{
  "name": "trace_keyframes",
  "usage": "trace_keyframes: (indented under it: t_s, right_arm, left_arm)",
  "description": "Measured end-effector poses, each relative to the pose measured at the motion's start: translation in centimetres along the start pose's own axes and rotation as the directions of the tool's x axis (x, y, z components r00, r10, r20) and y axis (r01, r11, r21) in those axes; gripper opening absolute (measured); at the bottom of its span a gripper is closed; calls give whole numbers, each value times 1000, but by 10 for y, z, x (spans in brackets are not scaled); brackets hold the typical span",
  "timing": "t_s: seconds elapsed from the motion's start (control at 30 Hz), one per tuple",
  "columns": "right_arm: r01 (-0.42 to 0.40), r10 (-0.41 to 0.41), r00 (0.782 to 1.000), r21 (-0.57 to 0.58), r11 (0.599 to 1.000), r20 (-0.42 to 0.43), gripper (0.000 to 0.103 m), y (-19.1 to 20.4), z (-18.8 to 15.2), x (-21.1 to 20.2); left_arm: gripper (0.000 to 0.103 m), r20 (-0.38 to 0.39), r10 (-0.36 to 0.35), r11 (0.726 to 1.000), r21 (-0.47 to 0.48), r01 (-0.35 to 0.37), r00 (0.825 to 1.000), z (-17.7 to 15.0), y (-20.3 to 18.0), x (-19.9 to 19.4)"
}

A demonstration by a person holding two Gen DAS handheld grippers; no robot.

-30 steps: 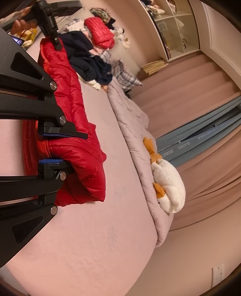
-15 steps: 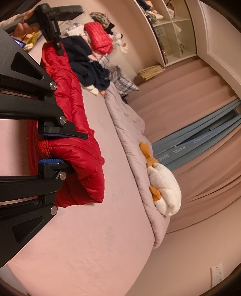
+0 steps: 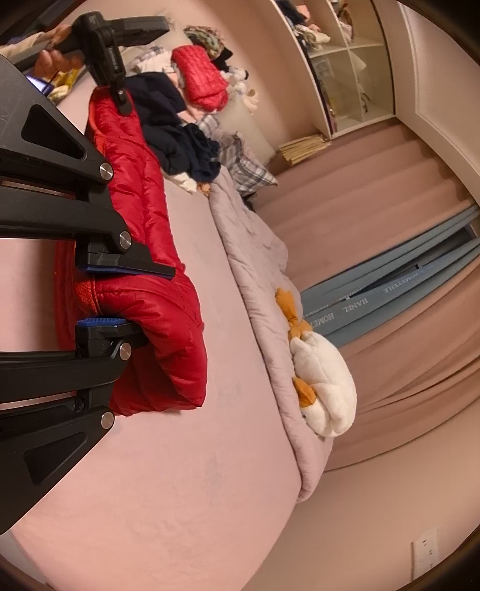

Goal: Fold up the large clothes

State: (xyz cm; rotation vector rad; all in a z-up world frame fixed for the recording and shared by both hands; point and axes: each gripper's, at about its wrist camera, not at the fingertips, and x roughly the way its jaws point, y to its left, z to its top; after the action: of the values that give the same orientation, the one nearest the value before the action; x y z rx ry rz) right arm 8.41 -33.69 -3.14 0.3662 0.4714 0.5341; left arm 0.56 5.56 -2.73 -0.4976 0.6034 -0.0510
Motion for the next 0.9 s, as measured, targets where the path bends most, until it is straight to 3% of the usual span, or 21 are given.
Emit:
trace_keyframes:
  t_s: [0.3, 0.5, 0.9]
  right_arm:
    - [3, -3, 1000, -27, 1000, -2, 17, 3, 9, 12]
    - [23, -22, 998, 11, 1000, -66, 17, -4, 17, 24]
    - [77, -72, 991, 40, 996, -117, 17, -2, 29, 47]
  left_arm:
    - [15, 11, 6, 1000, 26, -6, 1000, 15, -3, 14]
    - [15, 3, 31, 998, 55, -31, 1000, 23, -11, 31]
    - [15, -82, 55, 996, 73, -49, 995, 54, -8, 69]
